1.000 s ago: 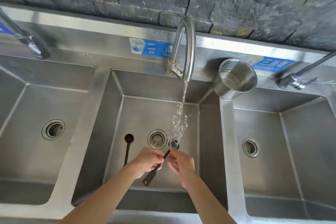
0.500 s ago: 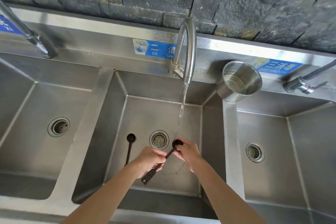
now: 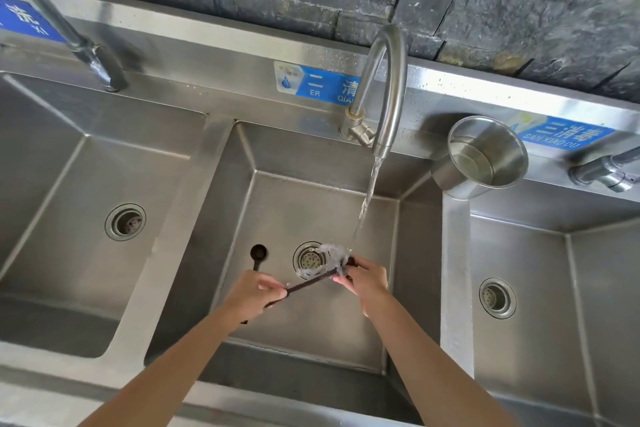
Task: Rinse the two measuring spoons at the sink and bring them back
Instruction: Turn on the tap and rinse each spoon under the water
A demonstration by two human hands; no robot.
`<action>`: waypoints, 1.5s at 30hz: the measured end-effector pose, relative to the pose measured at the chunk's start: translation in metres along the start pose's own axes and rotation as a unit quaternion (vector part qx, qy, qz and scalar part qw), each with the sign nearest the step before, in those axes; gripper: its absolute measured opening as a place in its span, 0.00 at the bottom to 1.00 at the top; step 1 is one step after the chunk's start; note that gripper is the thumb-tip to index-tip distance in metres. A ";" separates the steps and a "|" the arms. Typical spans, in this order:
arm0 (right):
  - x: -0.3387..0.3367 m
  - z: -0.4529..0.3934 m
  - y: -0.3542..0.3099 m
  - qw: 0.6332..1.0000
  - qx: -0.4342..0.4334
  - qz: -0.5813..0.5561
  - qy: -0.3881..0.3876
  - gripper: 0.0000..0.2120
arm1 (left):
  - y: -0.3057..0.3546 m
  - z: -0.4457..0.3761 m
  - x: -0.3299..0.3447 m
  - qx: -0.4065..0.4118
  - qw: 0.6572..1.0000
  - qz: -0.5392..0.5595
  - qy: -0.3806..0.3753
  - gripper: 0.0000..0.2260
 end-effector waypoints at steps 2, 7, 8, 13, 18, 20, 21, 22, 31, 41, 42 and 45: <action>-0.002 0.002 -0.001 0.999 0.017 -0.028 -0.012 0.18 | -0.009 -0.005 -0.011 -0.053 0.994 0.094 0.025 0.05; 0.004 0.013 0.009 0.997 0.016 0.012 -0.071 0.21 | -0.015 -0.003 -0.027 -0.113 0.926 0.341 0.120 0.09; 0.005 0.014 0.010 0.998 0.006 0.023 -0.061 0.19 | -0.016 -0.003 -0.028 -0.116 0.911 0.370 0.137 0.09; 0.007 0.015 0.013 0.997 -0.055 0.056 -0.012 0.11 | -0.026 -0.006 -0.032 -0.125 0.877 0.435 0.162 0.09; 0.016 0.017 0.005 0.995 -0.069 0.065 -0.023 0.20 | -0.039 -0.011 -0.034 -0.128 0.873 0.443 0.155 0.08; 0.018 0.016 0.003 0.993 -0.083 0.079 -0.035 0.19 | -0.042 -0.012 -0.036 -0.121 0.876 0.436 0.166 0.06; 0.018 0.016 0.002 0.992 -0.095 0.081 -0.035 0.18 | -0.042 -0.012 -0.037 -0.117 0.878 0.434 0.166 0.06; 0.017 0.015 0.001 0.989 -0.113 0.085 -0.030 0.18 | -0.043 -0.012 -0.038 -0.115 0.880 0.432 0.162 0.06; 0.013 0.009 0.012 0.970 -0.171 0.163 0.052 0.27 | -0.036 -0.014 -0.030 -0.116 0.892 0.415 0.138 0.09; 0.014 0.014 0.028 0.945 0.057 -0.315 -0.066 0.13 | -0.039 -0.011 -0.012 -0.140 0.823 0.543 0.091 0.08; 0.014 0.014 0.029 0.943 0.053 -0.322 -0.059 0.14 | -0.039 -0.011 -0.010 -0.142 0.815 0.554 0.089 0.08; 0.011 0.014 0.030 0.934 0.055 -0.349 -0.053 0.13 | -0.042 -0.013 -0.004 -0.153 0.799 0.576 0.080 0.07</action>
Point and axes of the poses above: each hand's wrist, its own z-axis away from the middle knuckle, its own x-axis out of the palm, y = z × x, the point moved 3 cm from there along -z, towards the middle knuckle, and after that the axes turned 5 degrees about y, right-handed, at the moved point
